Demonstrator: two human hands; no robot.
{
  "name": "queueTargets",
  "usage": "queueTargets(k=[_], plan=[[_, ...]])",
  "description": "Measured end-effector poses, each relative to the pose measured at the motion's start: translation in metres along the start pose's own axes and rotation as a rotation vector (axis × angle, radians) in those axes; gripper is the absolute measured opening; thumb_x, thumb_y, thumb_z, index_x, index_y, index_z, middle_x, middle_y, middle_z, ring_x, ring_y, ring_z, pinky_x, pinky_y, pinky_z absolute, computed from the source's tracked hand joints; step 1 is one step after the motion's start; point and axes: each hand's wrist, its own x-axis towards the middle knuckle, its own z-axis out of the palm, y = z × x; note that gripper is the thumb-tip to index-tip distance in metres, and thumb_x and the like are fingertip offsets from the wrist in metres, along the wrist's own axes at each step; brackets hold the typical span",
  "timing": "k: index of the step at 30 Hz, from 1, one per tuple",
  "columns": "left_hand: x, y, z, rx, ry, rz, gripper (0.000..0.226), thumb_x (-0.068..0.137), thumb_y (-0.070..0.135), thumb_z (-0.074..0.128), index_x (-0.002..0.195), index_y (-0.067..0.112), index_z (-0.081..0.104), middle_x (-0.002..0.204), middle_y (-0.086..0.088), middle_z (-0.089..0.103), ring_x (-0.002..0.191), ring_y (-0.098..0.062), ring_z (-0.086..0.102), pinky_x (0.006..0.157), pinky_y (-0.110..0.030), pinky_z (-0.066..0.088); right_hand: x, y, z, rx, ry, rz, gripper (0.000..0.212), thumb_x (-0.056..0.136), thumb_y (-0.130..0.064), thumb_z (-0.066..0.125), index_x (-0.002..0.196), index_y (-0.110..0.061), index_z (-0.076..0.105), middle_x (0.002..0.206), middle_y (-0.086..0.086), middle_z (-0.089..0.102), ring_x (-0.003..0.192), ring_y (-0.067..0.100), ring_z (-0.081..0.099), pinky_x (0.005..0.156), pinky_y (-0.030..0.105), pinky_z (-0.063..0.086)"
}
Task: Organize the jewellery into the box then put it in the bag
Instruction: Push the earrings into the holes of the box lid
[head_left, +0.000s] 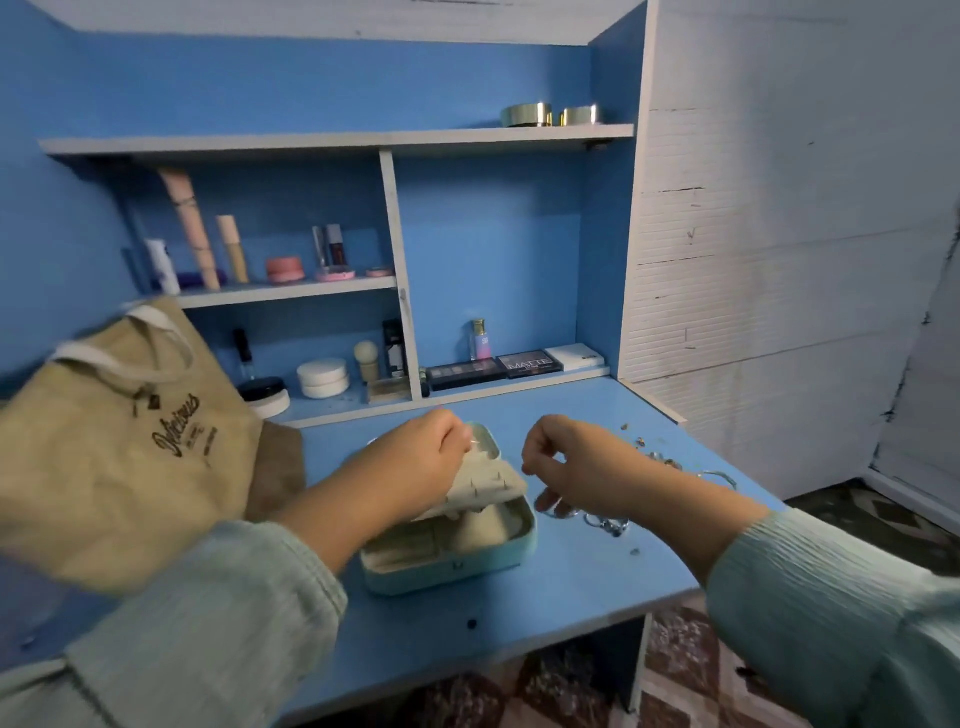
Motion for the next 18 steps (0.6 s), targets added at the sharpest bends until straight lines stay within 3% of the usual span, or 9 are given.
queueTargets(k=[2,4,7,10,15,18], plan=[[-0.015,-0.009,-0.002,0.011,0.073,0.0,0.025,0.099,0.035,0.031,0.081,0.027,0.045,0.086,0.005,0.056,0.086,-0.017,0.056,0.081,-0.039,0.046,-0.003,-0.007,0.01,0.007,0.004,-0.006,0.012,0.095,-0.02,0.041,0.085,-0.017,0.049,0.096,0.007,0.063,0.068,0.015,0.068,0.055,0.022,0.054],[-0.028,-0.019,-0.004,-0.01,0.15,0.004,0.023,0.099,0.033,0.034,0.078,0.031,0.043,0.084,0.013,0.052,0.083,-0.011,0.053,0.077,-0.032,0.044,-0.004,-0.013,0.019,0.005,0.027,-0.009,0.011,0.095,-0.019,0.042,0.088,-0.017,0.05,0.093,0.003,0.062,0.063,0.006,0.065,0.063,0.029,0.056],[-0.045,-0.033,-0.006,-0.01,0.245,-0.003,0.019,0.098,0.034,0.038,0.083,0.03,0.047,0.084,0.014,0.051,0.077,-0.001,0.049,0.066,-0.022,0.038,-0.005,-0.018,0.032,-0.05,0.069,-0.024,0.011,0.096,-0.019,0.041,0.087,-0.021,0.048,0.081,-0.007,0.058,0.054,-0.003,0.053,0.047,0.011,0.038],[-0.057,-0.047,-0.007,-0.033,0.32,-0.013,0.015,0.098,0.032,0.04,0.089,0.025,0.051,0.085,0.013,0.052,0.074,0.002,0.048,0.058,-0.012,0.033,-0.008,-0.022,0.042,-0.121,0.132,-0.053,0.01,0.096,-0.02,0.04,0.09,-0.02,0.048,0.075,-0.011,0.053,0.057,0.003,0.044,0.041,0.013,0.029],[-0.061,-0.065,-0.003,-0.179,0.455,-0.07,0.011,0.094,0.026,0.053,0.083,0.027,0.056,0.078,0.016,0.055,0.071,0.005,0.05,0.061,-0.004,0.035,-0.002,-0.026,0.053,-0.12,0.22,-0.132,0.007,0.097,-0.019,0.041,0.095,-0.02,0.048,0.096,-0.004,0.054,0.071,0.005,0.045,0.057,0.02,0.031],[-0.054,-0.073,0.0,-0.294,0.505,-0.149,0.017,0.09,0.024,0.059,0.076,0.032,0.057,0.076,0.016,0.059,0.071,0.002,0.053,0.058,-0.004,0.036,0.011,-0.025,0.059,-0.163,0.255,-0.206,0.008,0.096,-0.016,0.043,0.09,-0.02,0.046,0.124,-0.001,0.047,0.104,0.01,0.047,0.073,0.016,0.027]])
